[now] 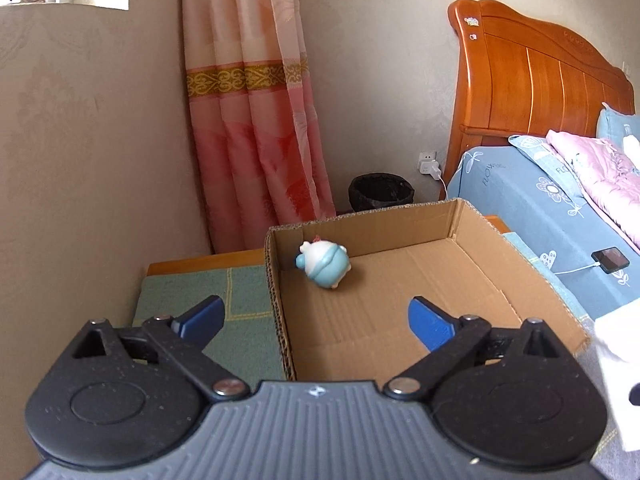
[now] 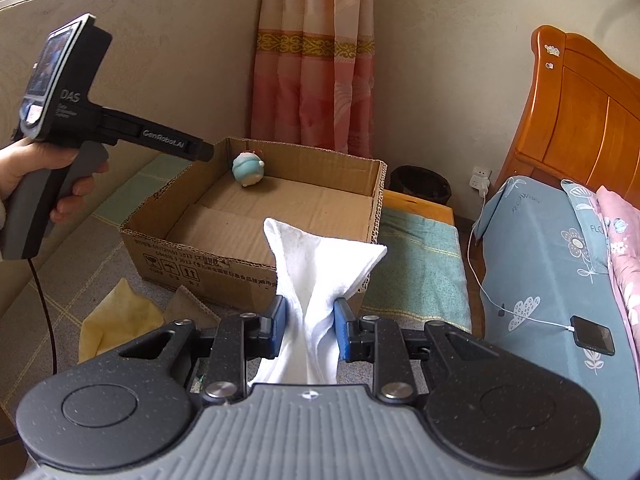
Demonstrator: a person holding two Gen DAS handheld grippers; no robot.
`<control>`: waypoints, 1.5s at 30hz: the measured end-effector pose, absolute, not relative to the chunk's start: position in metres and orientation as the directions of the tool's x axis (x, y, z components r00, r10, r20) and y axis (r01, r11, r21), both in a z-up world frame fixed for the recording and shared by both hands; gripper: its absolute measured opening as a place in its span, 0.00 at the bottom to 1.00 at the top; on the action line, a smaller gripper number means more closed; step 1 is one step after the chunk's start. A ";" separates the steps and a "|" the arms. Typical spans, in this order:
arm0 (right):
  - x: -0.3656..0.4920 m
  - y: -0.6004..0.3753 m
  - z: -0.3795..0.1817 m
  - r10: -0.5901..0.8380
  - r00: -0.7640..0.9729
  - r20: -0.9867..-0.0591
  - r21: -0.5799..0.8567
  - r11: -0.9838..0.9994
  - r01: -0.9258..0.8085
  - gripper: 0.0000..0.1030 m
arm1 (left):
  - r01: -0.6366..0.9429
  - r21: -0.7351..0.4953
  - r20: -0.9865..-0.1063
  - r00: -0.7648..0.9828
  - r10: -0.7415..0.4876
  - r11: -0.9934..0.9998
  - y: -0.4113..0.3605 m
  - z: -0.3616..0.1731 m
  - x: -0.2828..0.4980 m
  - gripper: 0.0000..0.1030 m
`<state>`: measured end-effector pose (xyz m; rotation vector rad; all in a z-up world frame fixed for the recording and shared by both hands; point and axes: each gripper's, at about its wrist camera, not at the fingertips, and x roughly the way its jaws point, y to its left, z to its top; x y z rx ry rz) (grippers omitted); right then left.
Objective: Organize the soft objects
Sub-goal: 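Lower the white cloth into the cardboard box and open right gripper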
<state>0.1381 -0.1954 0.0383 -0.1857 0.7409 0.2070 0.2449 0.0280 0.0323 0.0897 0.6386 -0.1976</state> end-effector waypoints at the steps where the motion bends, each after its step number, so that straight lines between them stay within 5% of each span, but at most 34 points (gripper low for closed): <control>1: 0.139 -0.193 0.039 0.124 0.720 -0.683 -0.096 0.962 -0.257 0.29 | 0.202 0.022 -0.602 0.785 -0.149 0.979 0.031 0.033 0.235 0.96; 11: 0.170 -0.177 0.051 0.162 0.721 -0.674 -0.092 0.950 -0.298 0.29 | 0.076 -0.027 -0.618 0.782 -0.076 0.997 0.065 0.015 0.144 0.97; 27: 0.294 -0.146 0.038 0.090 0.705 -0.703 -0.158 0.948 -0.278 0.30 | 0.102 0.020 -0.616 0.785 -0.068 0.995 0.073 0.001 0.096 0.97; 28: 0.300 -0.144 0.037 0.089 0.704 -0.705 -0.155 0.949 -0.276 0.35 | 0.100 0.018 -0.619 0.782 -0.067 0.995 0.074 0.000 0.096 0.97; 32: 0.312 -0.143 0.039 0.076 0.741 -0.668 -0.162 0.956 -0.245 0.87 | 0.094 0.021 -0.623 0.780 -0.060 0.995 0.075 0.000 0.096 0.97; 45: 0.268 -0.159 0.049 0.093 0.748 -0.657 -0.119 0.967 -0.224 0.98 | 0.116 0.039 -0.621 0.781 -0.067 0.993 0.068 0.004 0.083 0.97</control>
